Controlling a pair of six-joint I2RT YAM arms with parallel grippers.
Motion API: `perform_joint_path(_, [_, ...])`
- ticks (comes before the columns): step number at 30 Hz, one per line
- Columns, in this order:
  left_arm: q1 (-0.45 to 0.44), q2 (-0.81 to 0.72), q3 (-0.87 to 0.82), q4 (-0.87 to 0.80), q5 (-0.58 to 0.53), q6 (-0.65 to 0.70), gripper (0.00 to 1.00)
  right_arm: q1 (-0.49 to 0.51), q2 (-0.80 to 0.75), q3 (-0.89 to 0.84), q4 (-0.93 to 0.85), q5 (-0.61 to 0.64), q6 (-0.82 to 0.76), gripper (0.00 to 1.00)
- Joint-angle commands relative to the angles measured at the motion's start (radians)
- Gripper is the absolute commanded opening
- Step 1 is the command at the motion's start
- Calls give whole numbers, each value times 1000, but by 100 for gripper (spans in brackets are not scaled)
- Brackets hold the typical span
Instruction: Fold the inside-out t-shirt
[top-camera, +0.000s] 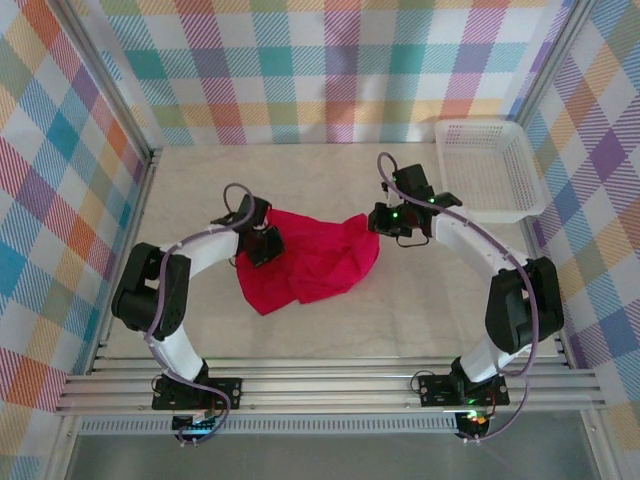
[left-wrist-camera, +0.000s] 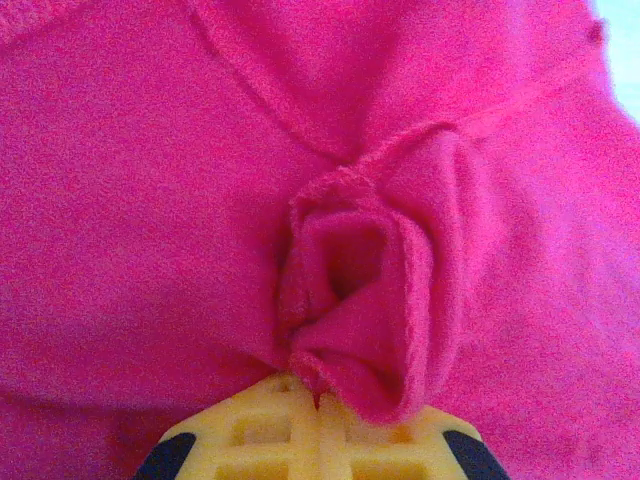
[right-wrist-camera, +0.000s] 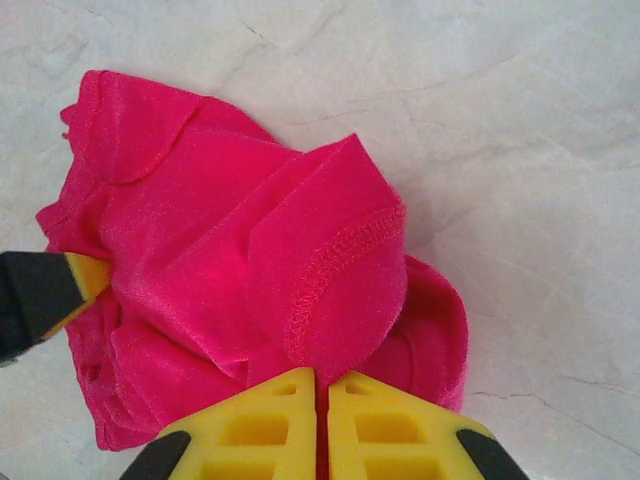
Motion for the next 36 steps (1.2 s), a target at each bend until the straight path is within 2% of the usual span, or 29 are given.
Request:
perform_joint_path(1, [0, -115, 205, -247, -121, 126, 0, -31, -77, 73, -70, 55, -57, 9])
perform_joint_path(3, [19, -183, 345, -381, -214, 187, 0, -65, -127, 98, -94, 126, -63, 9])
perform_joint_path(5, [45, -242, 454, -446, -275, 224, 0, -102, -175, 94, -84, 149, -51, 7])
perform_joint_path(9, [66, -331, 592, -479, -335, 256, 0, -150, -257, 48, -47, 148, -14, 5])
perform_joint_path(14, [66, -381, 583, -454, -310, 245, 0, -152, -313, -13, -65, 140, -2, 5])
perform_joint_path(19, [72, -382, 604, -522, -420, 306, 0, -178, -353, -50, -166, 261, 1, 5])
perform_joint_path(22, [74, -380, 682, -554, -452, 348, 0, -205, -394, -45, -184, 268, -2, 5])
perform_joint_path(24, [74, -380, 741, -561, -453, 366, 0, -207, -426, -23, -155, 167, -27, 6])
perform_joint_path(28, [74, -400, 821, -529, -421, 379, 0, -207, -473, 22, 34, -306, -34, 8])
perform_joint_path(30, [75, -428, 832, -492, -397, 382, 0, -206, -470, 65, 93, -447, 20, 7])
perform_joint_path(33, [75, -478, 871, -466, -397, 389, 0, -206, -475, 144, 96, -529, 56, 4])
perform_joint_path(36, [75, -537, 906, -448, -406, 407, 0, -206, -529, 178, 88, -499, 59, 2])
